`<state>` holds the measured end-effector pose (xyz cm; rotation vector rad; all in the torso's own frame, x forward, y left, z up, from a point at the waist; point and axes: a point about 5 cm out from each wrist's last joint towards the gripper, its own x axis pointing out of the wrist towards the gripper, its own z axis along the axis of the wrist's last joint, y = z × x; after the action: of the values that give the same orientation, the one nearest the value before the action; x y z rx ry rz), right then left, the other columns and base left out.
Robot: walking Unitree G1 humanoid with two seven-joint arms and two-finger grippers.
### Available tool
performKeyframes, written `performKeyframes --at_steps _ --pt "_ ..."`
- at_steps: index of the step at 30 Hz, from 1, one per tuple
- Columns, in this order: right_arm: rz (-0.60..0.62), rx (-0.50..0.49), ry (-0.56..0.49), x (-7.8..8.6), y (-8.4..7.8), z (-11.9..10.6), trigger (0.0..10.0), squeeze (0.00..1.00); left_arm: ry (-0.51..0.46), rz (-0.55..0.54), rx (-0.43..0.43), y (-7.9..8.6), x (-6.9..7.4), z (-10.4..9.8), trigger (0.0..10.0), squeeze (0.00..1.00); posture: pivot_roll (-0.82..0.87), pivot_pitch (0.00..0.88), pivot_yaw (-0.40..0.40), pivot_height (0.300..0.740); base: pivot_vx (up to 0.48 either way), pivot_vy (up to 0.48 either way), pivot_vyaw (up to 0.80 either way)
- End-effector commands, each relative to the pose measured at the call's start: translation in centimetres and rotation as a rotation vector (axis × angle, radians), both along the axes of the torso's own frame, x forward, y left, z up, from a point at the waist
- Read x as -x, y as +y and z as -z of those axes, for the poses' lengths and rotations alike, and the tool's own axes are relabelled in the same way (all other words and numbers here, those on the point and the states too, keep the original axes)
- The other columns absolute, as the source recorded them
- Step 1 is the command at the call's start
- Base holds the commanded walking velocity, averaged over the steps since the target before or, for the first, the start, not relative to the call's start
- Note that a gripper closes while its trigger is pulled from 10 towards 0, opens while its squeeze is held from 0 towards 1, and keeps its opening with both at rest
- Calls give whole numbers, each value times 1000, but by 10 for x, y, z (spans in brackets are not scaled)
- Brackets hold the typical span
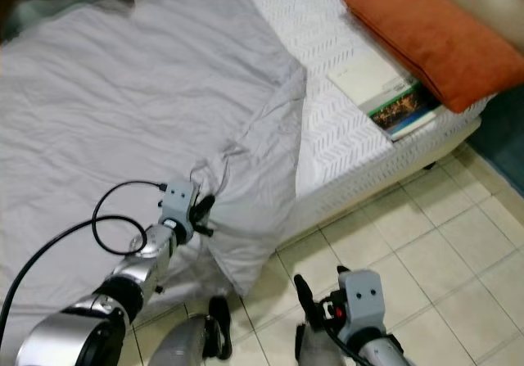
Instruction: Clean up the room
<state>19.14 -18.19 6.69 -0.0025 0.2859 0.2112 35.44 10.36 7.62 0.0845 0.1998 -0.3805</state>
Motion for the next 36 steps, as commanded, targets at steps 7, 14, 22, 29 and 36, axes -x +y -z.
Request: performKeyframes --at_steps 7,14,22,29,36 --pt "87 47 44 15 -24 13 10000 0 26 56 -1 -23 3 2 10000 0 -338 146 125 740 0 -480 0" --pt "93 57 32 12 -22 13 10000 0 36 125 -22 -47 7 2 10000 0 -347 147 135 740 0 -480 0" --pt "86 58 31 15 -19 15 10000 0 60 214 -40 -72 16 6 10000 0 -346 162 143 740 0 -473 0" --pt "69 65 40 20 -16 17 10000 0 78 322 -65 -101 28 9 10000 0 -360 177 146 740 0 -471 0" --pt "56 64 61 28 -12 20 10000 0 114 421 -102 -118 44 20 10000 0 -367 196 151 740 0 -472 0"
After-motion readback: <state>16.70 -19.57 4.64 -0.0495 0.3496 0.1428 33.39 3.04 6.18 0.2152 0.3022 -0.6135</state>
